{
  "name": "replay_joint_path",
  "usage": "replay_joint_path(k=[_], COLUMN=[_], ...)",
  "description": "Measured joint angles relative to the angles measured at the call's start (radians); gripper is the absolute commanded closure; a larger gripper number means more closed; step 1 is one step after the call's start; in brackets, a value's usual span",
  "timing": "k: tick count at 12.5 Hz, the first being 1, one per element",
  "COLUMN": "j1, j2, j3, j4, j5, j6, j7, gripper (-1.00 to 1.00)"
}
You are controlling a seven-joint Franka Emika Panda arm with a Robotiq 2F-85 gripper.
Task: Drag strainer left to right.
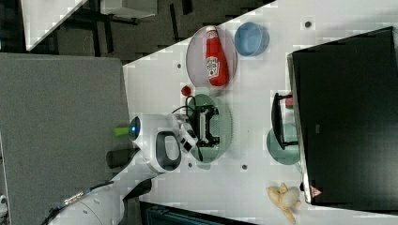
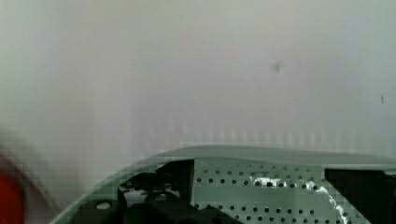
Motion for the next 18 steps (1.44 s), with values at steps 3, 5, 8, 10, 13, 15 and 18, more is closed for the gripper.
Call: replay_joint_path(k=[3,5,8,10,13,15,18], j1=[-0.016,0.002,0.012,0.015,0.010,-0.002,-0.003], j2=[0.007,0.007,0.004,-0.003,-0.002,-0.009,-0.010], j3=[-0.037,-0.065,-0.110,-0.155,-0.208,-0.223,-0.221], j4=[-0.010,-0.010,-0.004,-0.012,-0.010,-0.021,-0.021], j5=[-0.012,0.002,0.000,-0.002,0.011,0.016,0.006], j6=[-0.014,0.005,0.018,0.025,-0.012,-0.021,-0.019], j7=[-0.052,-0.105,-0.168,-0.214,-0.252,-0.284,-0.341], gripper=[-1.00,-1.00,-1.00,-1.00,-1.00,-1.00,-1.00])
